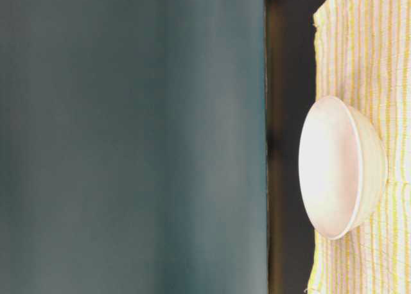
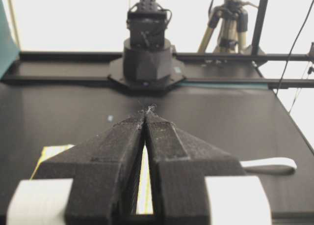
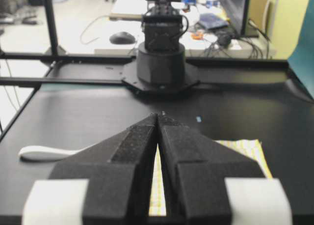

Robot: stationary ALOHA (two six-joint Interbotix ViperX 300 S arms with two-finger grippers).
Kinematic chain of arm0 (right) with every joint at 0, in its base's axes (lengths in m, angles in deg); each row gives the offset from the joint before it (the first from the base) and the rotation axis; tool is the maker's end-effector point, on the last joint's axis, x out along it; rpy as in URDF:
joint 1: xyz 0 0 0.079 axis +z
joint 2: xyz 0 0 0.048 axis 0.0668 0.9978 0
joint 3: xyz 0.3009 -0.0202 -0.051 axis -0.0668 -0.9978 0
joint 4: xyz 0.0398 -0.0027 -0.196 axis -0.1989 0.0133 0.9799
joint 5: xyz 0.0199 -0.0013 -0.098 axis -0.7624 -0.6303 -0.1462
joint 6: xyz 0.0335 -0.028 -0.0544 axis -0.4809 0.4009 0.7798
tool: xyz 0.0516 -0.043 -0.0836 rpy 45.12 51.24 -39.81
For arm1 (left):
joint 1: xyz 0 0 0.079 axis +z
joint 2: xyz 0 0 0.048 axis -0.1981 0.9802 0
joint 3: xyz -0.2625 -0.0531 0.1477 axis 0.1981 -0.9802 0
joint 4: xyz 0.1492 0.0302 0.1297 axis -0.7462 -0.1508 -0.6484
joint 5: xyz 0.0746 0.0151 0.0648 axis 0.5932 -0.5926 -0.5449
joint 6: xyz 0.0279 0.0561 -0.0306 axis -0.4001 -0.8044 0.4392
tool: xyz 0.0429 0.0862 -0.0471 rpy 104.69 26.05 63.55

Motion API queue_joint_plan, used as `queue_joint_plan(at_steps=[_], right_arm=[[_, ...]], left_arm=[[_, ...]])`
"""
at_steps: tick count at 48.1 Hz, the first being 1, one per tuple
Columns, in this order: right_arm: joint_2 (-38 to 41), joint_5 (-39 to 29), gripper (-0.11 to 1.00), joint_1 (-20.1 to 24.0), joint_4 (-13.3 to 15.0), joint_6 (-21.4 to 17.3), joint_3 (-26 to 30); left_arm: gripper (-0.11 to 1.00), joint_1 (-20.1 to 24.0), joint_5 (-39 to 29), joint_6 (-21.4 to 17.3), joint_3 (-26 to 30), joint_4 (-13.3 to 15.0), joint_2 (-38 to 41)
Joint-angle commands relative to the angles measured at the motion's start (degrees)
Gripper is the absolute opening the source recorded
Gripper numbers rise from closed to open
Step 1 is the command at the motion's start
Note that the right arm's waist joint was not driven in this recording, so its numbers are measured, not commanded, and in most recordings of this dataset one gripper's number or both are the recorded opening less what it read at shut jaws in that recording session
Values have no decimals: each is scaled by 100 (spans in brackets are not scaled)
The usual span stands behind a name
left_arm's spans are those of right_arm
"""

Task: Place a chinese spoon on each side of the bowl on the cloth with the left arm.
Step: 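Move the left gripper across the cloth toward the right white spoon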

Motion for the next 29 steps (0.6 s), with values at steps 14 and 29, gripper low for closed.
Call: queue_joint_plan(at_steps=[14, 29], right_arm=[[-35, -316, 1, -9, -26, -18, -202], [-105, -404, 1, -9, -53, -18, -202]], left_arm=[[0, -229, -202, 2083, 580, -237, 1134], [0, -281, -1002, 2637, 1854, -246, 3164]])
